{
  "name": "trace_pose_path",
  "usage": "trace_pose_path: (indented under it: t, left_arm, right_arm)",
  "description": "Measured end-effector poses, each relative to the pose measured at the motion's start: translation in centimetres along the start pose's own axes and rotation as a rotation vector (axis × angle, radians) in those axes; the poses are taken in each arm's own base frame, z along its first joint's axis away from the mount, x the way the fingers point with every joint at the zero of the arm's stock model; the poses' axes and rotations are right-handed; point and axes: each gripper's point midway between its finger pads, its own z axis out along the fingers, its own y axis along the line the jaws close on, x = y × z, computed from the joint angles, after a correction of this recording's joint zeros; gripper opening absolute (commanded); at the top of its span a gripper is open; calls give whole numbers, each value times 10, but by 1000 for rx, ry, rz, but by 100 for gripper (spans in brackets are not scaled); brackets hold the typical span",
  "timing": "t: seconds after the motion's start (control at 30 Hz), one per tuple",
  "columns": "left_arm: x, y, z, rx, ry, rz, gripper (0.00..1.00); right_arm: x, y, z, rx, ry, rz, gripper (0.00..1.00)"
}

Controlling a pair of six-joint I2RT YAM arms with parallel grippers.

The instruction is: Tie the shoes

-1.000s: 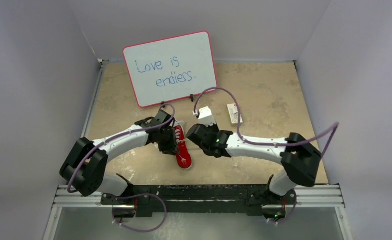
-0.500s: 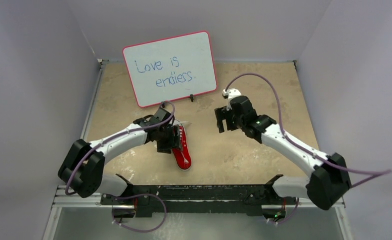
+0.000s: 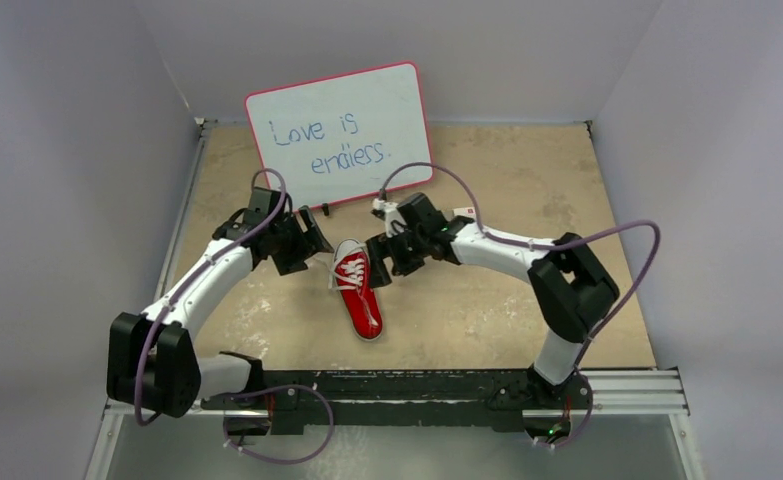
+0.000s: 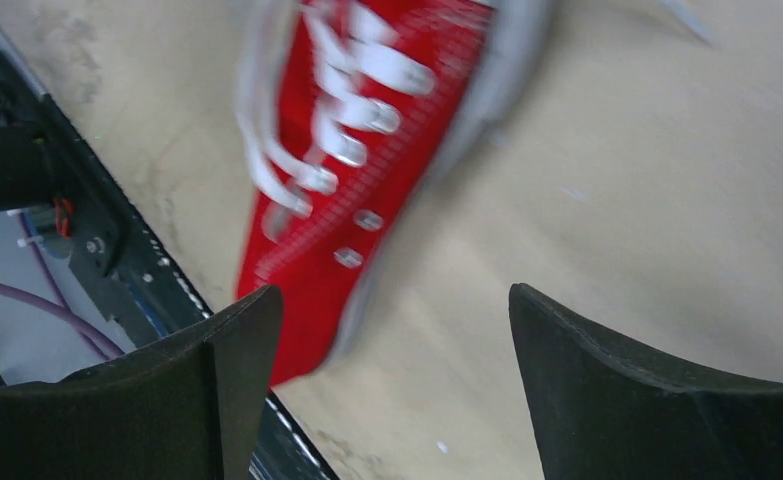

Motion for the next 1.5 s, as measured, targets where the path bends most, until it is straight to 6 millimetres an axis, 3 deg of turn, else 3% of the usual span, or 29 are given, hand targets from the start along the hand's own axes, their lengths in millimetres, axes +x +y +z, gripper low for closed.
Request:
trace_pose_path:
  t: [0.1, 0.23, 0.4, 0.5, 0.63, 0.73, 0.8, 0.83, 0.93, 1.07, 1.23, 1.3, 1.4, 1.5]
  left_arm:
    - [2, -1, 14, 24, 29, -55, 71]
    - [6, -6, 33, 46, 78, -93, 70]
    - [13, -5, 38, 61, 94, -114, 66]
    - [24, 4, 41, 43, 113, -120, 65]
    - [36, 16, 44, 17, 138, -128, 69]
    - [38, 13, 45, 30, 149, -126, 69]
    - [41, 9, 49, 38, 167, -115, 70]
    - [44, 7, 51, 38, 177, -107, 70]
    - [54, -4, 59, 43, 211, -62, 70]
    - [60, -18, 63, 72, 216, -22, 70]
    - [60, -21, 75, 62, 231, -22, 70]
    - [59, -22, 79, 52, 242, -23, 70]
    - [55, -30, 84, 63, 255, -10, 71]
    - [44, -42, 80, 83, 234, 29, 72]
  right_arm:
    - [-5, 35, 21, -32, 21, -88, 82]
    - [20, 61, 31, -53, 76, -123, 81]
    - [25, 48, 32, 42, 80, -107, 56]
    - [23, 40, 32, 92, 68, -88, 50]
    - [30, 27, 29, 150, 48, -62, 26]
    - [31, 25, 20, 167, 10, -53, 21]
    - [27, 26, 14, 172, -23, -50, 2]
    - [25, 26, 13, 175, -37, -50, 0]
    - [21, 23, 8, 194, -72, -42, 0]
    - [30, 22, 3, 181, -87, -30, 0]
    - [35, 33, 5, 106, -89, -27, 0]
    - [37, 35, 6, 91, -94, -23, 10]
    - [40, 37, 2, 71, -102, -10, 44]
    - [41, 42, -13, 52, -142, -7, 61]
